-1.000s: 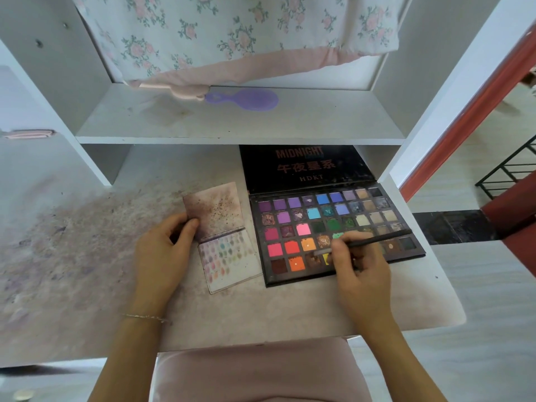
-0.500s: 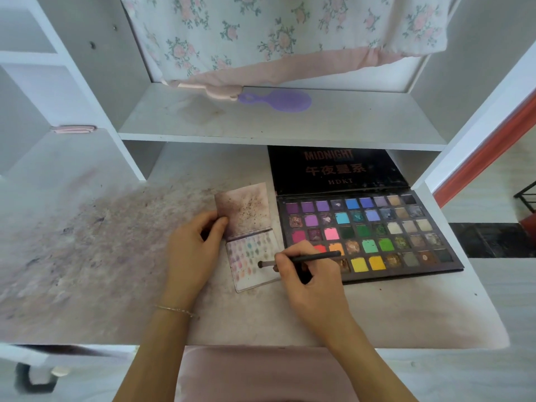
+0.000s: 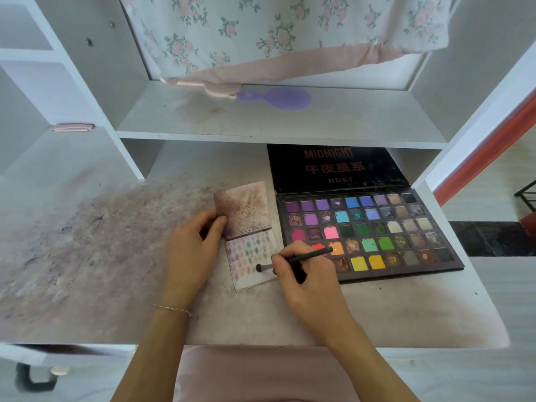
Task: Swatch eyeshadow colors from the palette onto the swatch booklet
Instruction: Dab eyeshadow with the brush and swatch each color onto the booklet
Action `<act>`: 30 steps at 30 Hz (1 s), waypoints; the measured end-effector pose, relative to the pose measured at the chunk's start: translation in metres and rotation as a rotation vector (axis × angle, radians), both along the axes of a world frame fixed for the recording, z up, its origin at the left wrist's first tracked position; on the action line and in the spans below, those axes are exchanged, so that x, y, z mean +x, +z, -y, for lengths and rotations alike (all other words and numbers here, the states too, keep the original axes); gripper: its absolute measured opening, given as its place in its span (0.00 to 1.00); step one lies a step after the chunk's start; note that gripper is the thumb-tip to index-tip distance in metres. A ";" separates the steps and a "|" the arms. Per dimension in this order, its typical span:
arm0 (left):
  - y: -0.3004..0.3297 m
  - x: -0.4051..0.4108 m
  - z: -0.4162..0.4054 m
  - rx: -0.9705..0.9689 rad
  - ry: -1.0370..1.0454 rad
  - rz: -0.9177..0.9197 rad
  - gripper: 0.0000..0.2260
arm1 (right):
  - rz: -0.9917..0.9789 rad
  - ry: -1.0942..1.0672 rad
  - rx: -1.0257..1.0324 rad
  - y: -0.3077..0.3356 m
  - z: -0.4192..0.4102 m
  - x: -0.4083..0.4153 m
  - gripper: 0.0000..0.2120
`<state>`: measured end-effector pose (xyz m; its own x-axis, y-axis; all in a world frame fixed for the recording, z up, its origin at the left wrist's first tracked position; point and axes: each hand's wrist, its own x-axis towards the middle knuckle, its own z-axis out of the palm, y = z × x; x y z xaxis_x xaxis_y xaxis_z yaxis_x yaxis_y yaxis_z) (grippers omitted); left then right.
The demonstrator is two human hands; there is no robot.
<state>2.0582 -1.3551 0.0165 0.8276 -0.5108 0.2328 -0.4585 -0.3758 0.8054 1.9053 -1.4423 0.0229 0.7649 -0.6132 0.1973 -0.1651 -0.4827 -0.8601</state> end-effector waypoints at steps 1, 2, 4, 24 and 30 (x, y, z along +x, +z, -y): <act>0.000 0.000 0.000 0.004 -0.001 0.003 0.08 | 0.001 -0.001 -0.006 0.000 0.000 0.000 0.06; 0.000 0.000 0.000 0.006 -0.002 0.002 0.08 | 0.002 0.000 -0.013 0.000 0.000 0.000 0.06; -0.001 0.000 0.000 0.007 -0.001 0.002 0.07 | 0.002 0.003 -0.031 0.001 0.000 0.000 0.06; 0.000 0.000 0.000 0.011 0.000 0.005 0.05 | 0.028 0.022 -0.015 -0.002 0.001 0.000 0.05; 0.000 0.000 0.000 0.004 0.003 -0.005 0.06 | 0.258 -0.078 0.030 0.000 0.005 -0.007 0.04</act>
